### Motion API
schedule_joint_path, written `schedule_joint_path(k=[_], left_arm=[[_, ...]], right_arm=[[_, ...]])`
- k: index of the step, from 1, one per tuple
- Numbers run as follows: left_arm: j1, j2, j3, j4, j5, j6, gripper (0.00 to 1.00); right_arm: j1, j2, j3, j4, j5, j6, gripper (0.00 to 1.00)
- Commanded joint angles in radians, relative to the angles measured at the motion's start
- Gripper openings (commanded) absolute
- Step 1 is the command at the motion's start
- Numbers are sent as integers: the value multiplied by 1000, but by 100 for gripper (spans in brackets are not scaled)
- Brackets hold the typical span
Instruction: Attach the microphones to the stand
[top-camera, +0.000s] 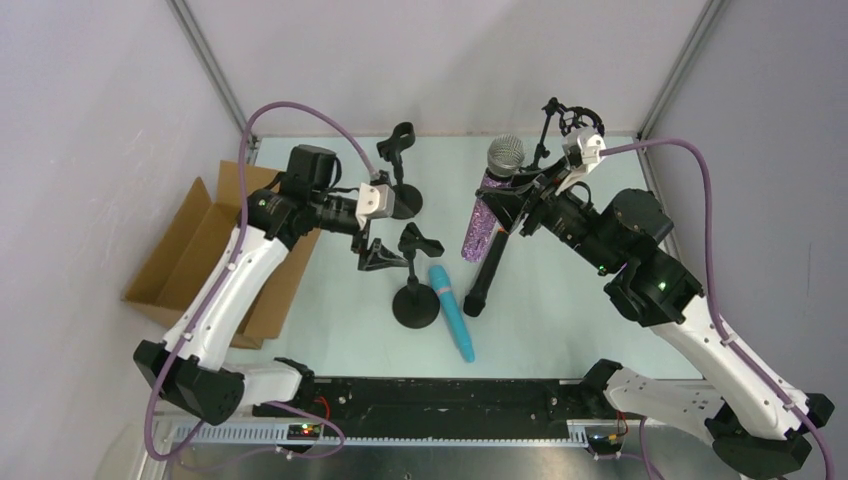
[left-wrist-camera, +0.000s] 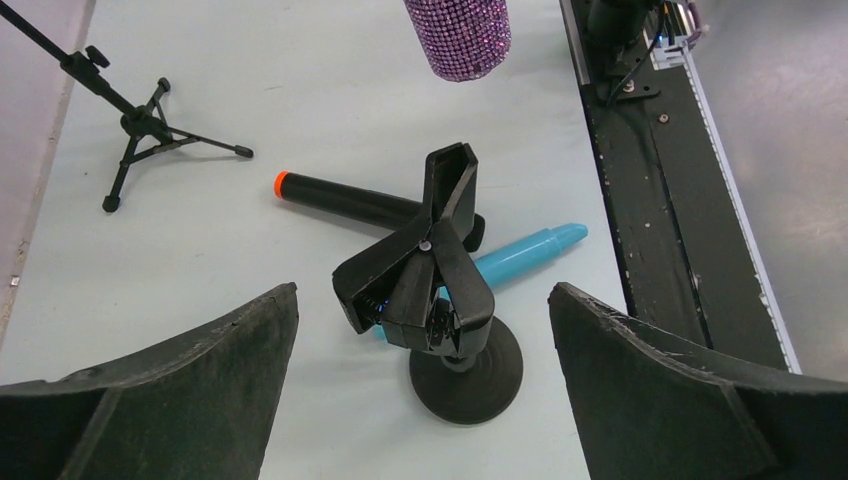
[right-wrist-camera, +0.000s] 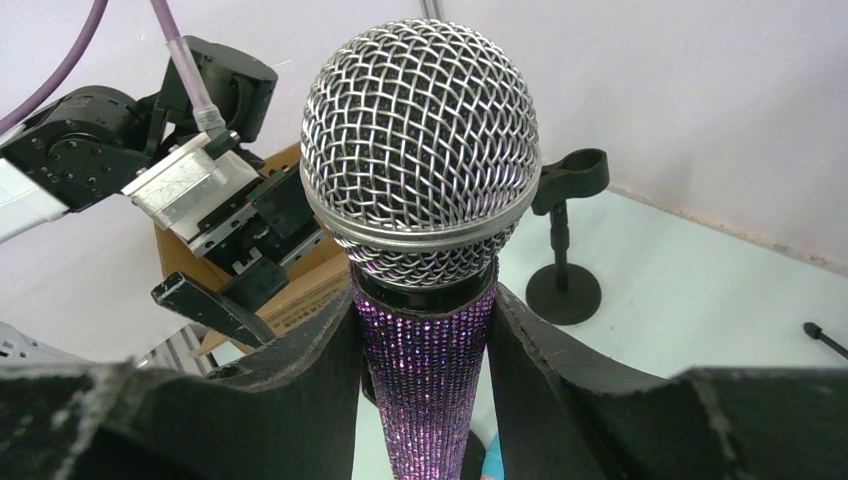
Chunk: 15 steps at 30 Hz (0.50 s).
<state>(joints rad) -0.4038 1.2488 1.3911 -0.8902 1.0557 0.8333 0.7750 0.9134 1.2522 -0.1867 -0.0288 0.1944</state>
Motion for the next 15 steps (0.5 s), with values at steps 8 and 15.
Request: schedule_joint_path(k=[8,15], left_arm=[[-16,77,125,-95,17,115,98],[-22,122,164,-212,32,173,91]], right_arm=[[-1,-8,2,113,-20,25,17],[-3,-5,0,104,-25,31,17]])
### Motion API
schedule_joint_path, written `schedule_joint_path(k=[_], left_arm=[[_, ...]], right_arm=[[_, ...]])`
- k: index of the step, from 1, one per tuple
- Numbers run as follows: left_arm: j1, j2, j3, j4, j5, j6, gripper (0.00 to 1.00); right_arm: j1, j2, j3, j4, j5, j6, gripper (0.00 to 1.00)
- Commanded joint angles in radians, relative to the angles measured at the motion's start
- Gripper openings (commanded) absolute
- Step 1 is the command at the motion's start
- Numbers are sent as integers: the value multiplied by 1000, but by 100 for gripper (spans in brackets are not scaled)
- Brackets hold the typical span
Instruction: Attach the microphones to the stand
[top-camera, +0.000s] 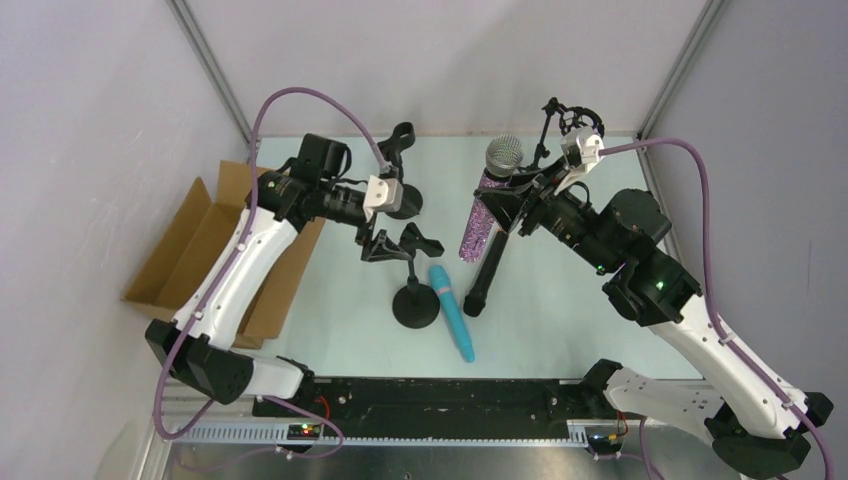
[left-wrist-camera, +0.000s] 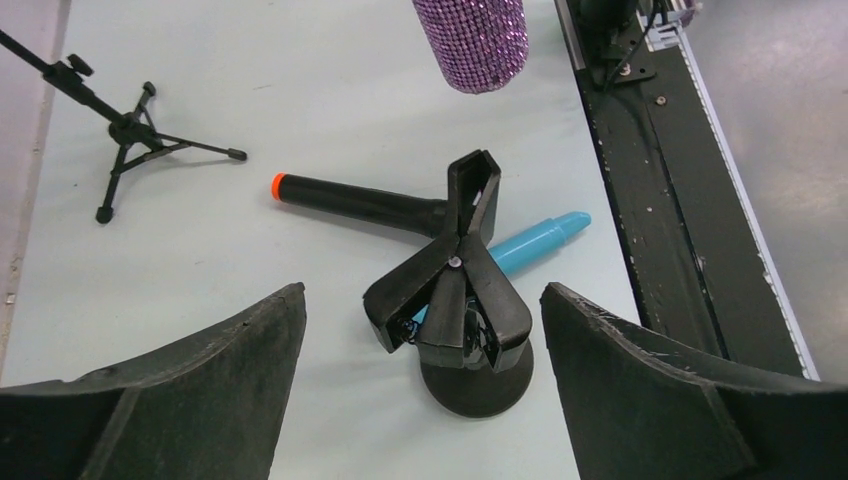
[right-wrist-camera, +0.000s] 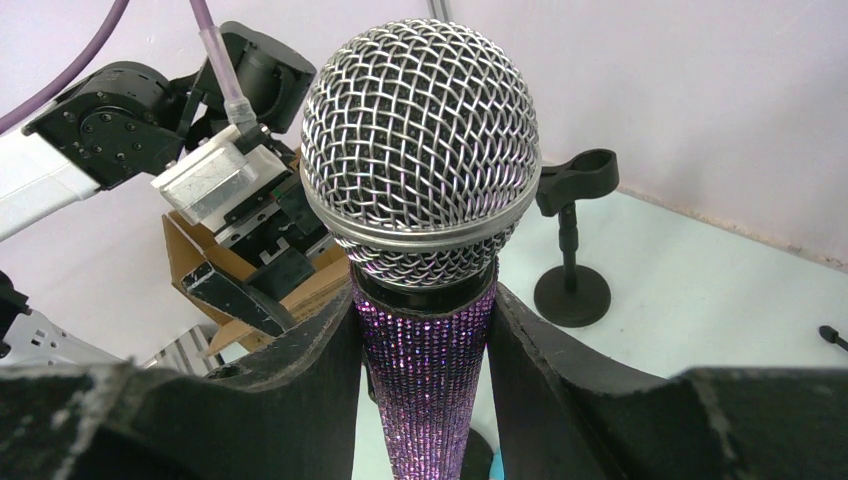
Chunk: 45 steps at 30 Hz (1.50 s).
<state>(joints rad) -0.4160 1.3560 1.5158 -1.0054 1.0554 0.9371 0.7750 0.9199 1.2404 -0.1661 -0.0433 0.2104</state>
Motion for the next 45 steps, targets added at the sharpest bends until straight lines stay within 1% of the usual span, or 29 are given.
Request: schedule_joint_path(k=[1,4,6,8,10,12,17,20,22,25,28,30,31,32,33,34,36,38,42,45], left_arm=[[-10,20,41,-112,32,90,90],[-11,31,51,-161,32,120,87],[-12,41,59,-185,30,137,82],[-12,49,68,-194,30,151,75],[-13,51,78,-198,31,156,71],[-13,51,84,-201,31,159,70],[-14,49,103,-208,31,163,69],[-17,46,103,-209,30,170,75],[-20,44,102,-210,30,174,77],[-21,45,98,-212,29,182,75],[-24,43,90,-216,27,198,71],[-26,42,91,-220,27,216,64],[-28,42,91,-221,26,228,58],[-28,42,95,-220,25,232,54],[-32,42,97,-221,22,233,45],[-32,43,102,-223,19,230,39],[-34,40,100,-223,10,219,12],[-36,24,87,-223,4,221,2],[-38,-18,57,-225,-13,211,0],[-39,-42,35,-226,-34,193,0]], right_arm=[[-2,-12,11,86,-11,15,17],[-3,-12,9,86,-7,14,17],[-3,-10,9,85,3,11,17],[-3,-8,8,84,6,8,16],[-2,-4,7,85,5,11,17],[-3,-2,4,86,4,13,17],[-4,5,1,89,-1,20,16],[-4,10,0,94,-6,26,16],[-4,12,0,96,-9,29,16],[-4,13,0,100,-12,32,16],[-3,13,0,101,-13,36,16],[-4,13,0,99,-11,36,16],[-4,14,0,96,-10,36,16],[-5,15,0,95,-7,35,16],[-5,14,0,94,-7,29,16],[-6,14,0,94,-4,27,16],[-12,11,-2,92,1,18,16],[-20,7,-4,89,9,14,16],[-38,5,-18,126,9,24,16],[-24,13,-30,149,30,28,16]])
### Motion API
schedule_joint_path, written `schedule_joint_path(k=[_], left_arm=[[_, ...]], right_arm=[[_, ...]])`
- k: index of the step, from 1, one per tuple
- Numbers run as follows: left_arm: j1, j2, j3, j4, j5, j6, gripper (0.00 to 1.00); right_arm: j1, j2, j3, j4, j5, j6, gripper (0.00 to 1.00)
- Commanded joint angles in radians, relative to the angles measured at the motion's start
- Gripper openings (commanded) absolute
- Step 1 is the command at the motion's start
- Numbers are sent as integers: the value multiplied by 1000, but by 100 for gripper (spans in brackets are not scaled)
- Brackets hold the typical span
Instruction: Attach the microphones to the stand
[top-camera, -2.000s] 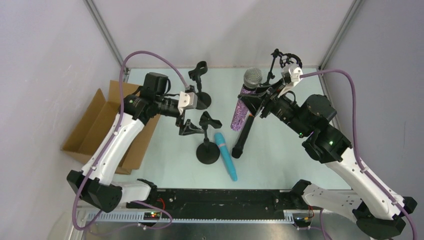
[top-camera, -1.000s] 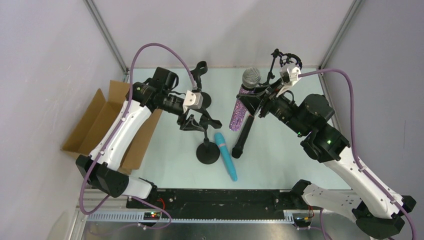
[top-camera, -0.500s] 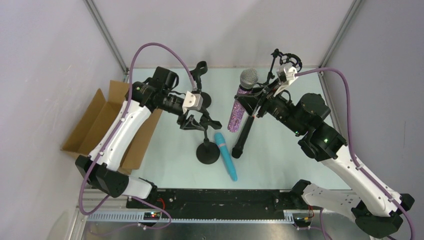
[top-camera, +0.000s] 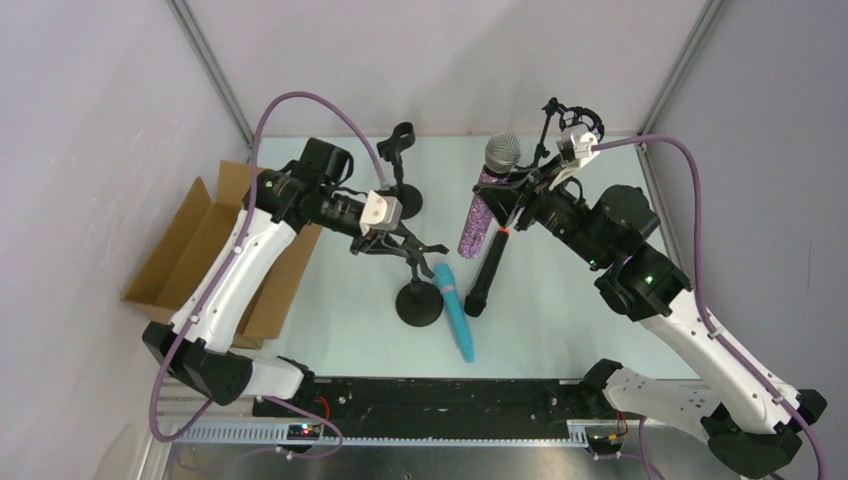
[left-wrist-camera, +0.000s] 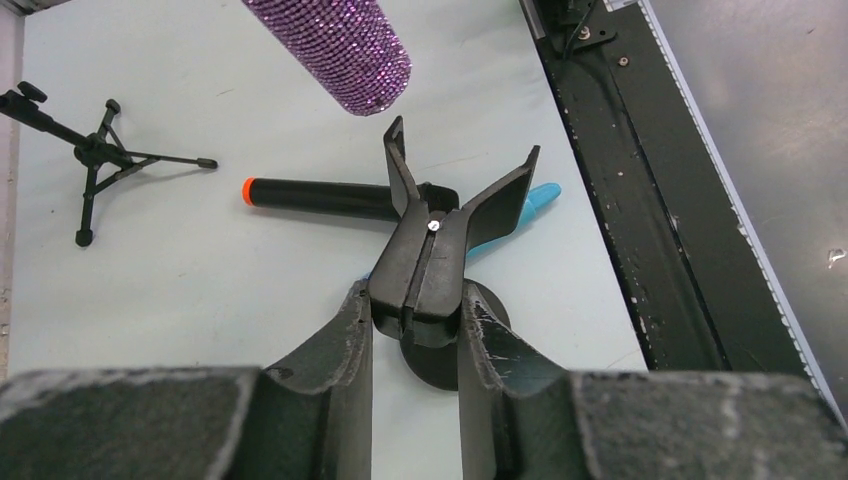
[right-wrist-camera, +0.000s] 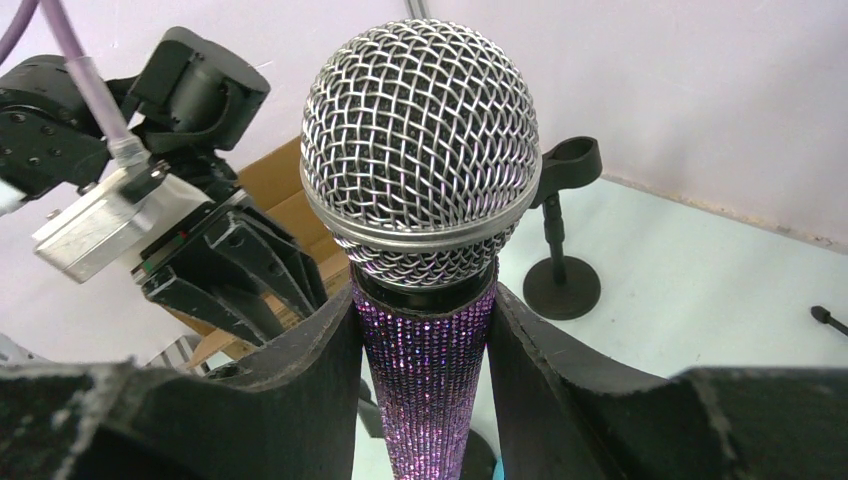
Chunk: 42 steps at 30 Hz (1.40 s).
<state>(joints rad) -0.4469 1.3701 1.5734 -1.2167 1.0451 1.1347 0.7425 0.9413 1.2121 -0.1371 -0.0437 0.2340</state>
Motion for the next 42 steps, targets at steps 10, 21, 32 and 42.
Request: schedule_joint_path(k=[10,21,32,42], left_arm=[[-9,-140,-156,149,-185,-297,0],[-12,-151,-187,398,-278,-555,0],[-12,-170,-214,413,-271,-546,0],[-12,-178,-223,427,-272,-535,0]], right_arm=[[115,-58,-139,259,203,0,13],[237,-29,-254,464,412,-56,12],[239,61,-266,625,436,-74,12],[270,56,-320,651,489,18,11]])
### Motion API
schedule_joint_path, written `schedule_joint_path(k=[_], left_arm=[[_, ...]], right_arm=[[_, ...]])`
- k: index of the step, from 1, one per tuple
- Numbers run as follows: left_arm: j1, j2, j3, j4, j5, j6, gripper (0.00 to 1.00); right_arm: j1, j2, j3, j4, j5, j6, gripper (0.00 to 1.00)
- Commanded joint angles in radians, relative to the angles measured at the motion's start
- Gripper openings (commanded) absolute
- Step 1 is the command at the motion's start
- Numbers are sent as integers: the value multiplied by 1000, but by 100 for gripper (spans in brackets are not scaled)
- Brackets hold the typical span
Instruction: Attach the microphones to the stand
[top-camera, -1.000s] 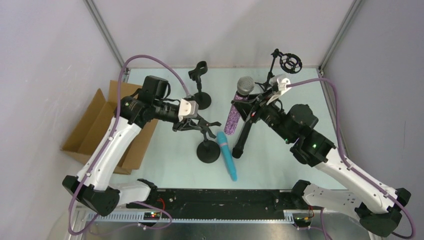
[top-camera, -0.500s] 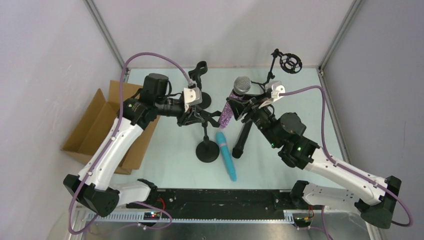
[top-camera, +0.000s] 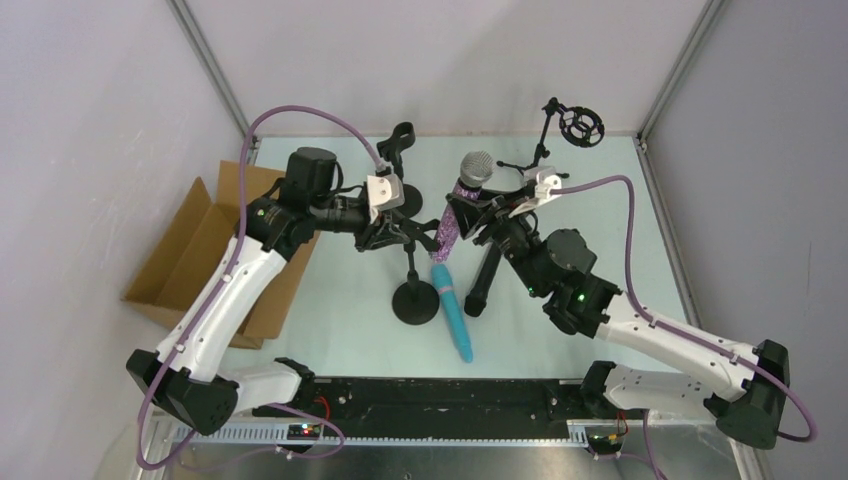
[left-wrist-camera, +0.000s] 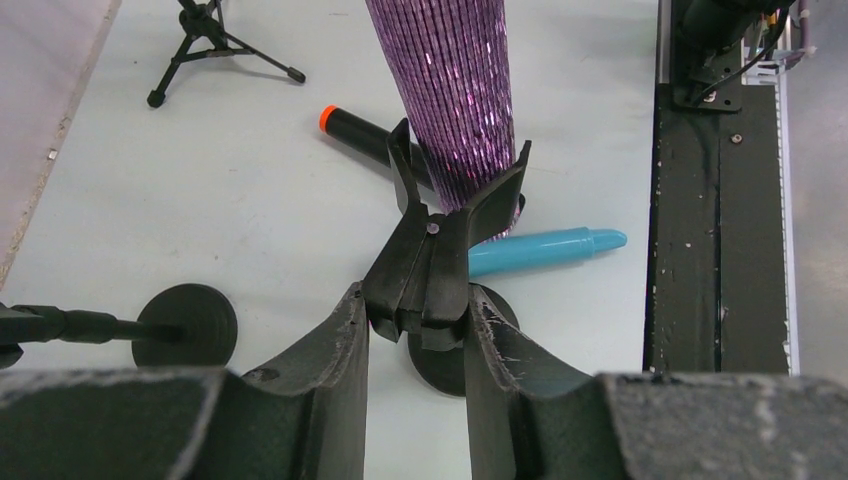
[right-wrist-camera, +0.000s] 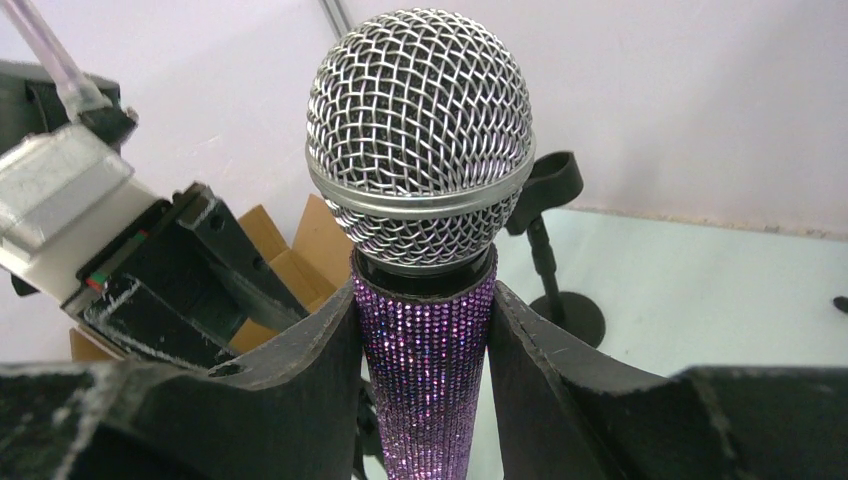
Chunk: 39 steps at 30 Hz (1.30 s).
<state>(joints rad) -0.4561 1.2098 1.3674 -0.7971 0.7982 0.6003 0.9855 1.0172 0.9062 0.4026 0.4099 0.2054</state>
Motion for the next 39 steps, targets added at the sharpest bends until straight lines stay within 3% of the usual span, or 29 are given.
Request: schedule_joint_path(k=[1,14,28,30,32,33,34,35,39], left_arm=[[-3,-17,-17,9,-28,-2,0],[-20,-17,-19,35,-80,-33,0],[-33,-15,-15,49,-137,-59,2],[-35,-11,-10,51,-144,-76,12],[-35,-14,-9,52,-135,-78,43],[-37,-20,-11,52,-129,-75,76],[-37,-26,-13,51,-117,-69,88],[-38,-28,-14,51,-113,-68,97],[-37,-42,-12,51,-88,-59,100]], right_arm=[[39,-21,-17,107,40,47,11],[119,10,-27,218,171,20,11],[151,36,-31,237,201,25,10],[151,35,-30,240,197,23,10],[152,36,-30,244,194,19,10],[150,37,-30,243,190,18,11],[151,38,-30,242,188,16,11],[151,37,-31,241,188,16,11],[150,29,-30,233,185,19,12]])
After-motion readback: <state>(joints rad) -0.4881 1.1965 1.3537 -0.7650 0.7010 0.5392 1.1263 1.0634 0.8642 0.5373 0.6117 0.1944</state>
